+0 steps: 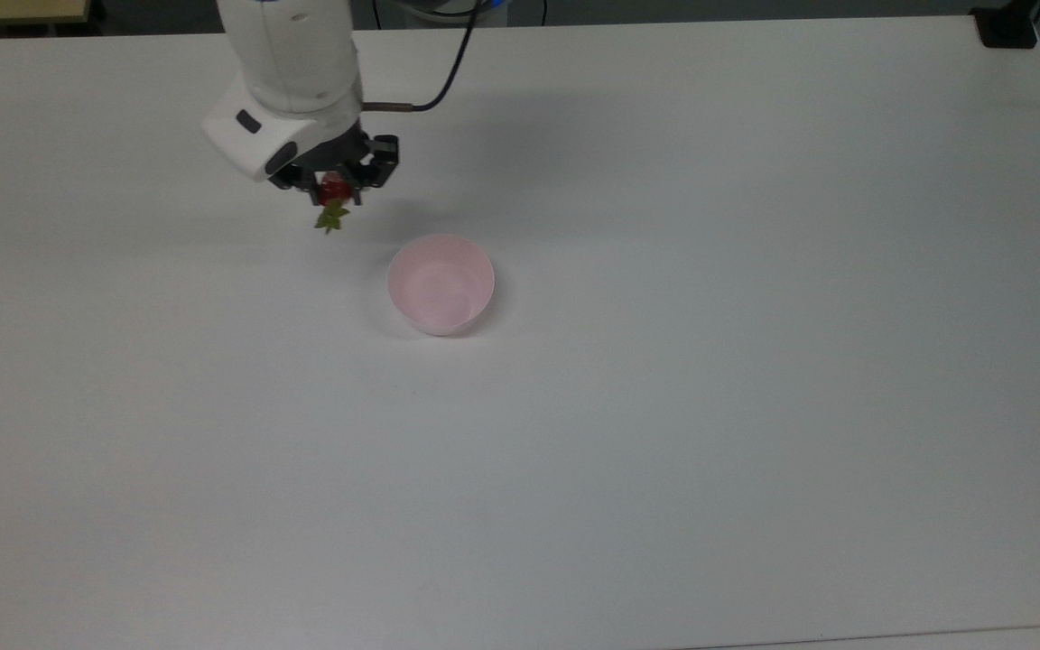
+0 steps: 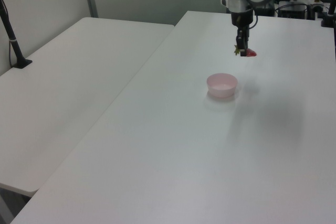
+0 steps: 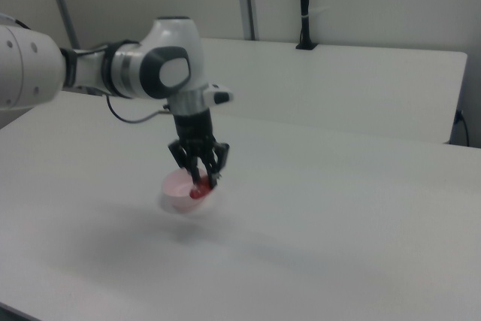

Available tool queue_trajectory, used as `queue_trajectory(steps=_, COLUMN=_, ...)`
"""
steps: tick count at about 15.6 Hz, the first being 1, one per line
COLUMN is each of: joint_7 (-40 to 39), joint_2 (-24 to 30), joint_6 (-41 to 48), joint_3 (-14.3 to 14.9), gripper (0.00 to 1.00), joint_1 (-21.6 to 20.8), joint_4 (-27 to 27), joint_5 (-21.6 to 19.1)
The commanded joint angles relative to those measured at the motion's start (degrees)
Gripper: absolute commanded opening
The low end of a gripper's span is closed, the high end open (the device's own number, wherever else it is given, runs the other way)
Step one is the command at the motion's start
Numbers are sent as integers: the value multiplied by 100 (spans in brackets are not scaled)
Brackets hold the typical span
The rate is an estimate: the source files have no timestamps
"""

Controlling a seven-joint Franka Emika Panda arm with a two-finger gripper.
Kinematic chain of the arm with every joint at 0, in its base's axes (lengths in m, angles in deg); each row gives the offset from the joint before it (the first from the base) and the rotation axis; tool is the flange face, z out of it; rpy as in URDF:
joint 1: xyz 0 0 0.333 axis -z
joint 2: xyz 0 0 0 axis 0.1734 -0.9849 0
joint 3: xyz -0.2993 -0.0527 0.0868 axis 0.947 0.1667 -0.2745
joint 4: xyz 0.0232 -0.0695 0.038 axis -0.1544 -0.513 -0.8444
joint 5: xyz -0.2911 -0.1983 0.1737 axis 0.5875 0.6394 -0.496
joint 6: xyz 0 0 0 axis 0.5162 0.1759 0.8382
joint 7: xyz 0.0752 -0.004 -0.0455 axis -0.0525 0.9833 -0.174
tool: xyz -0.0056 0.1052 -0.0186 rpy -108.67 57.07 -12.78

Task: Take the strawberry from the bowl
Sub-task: 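Lift the strawberry out of the bowl and carry it aside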

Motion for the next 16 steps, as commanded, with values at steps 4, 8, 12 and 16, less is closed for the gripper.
queue_trajectory(steps=4, joint_7=-417, joint_2=-7, joint_6=-1129, joint_3=-51, gripper=12, joint_1=536, joint_4=-1250, joint_5=902)
queue_trajectory(steps=8, joint_7=-391, joint_2=-15, joint_6=-1264, joint_3=-51, gripper=11, joint_1=625, joint_4=-1568, joint_5=1150)
queue_trajectory(steps=12, joint_7=-347, joint_2=19, joint_6=-1194, joint_3=-51, gripper=100, joint_1=677, joint_4=-1516, joint_5=1141)
queue_trajectory(steps=16, joint_7=-181, joint_2=195, joint_6=-485, joint_3=-68, gripper=100, joint_1=625, joint_4=-1044, joint_5=1018)
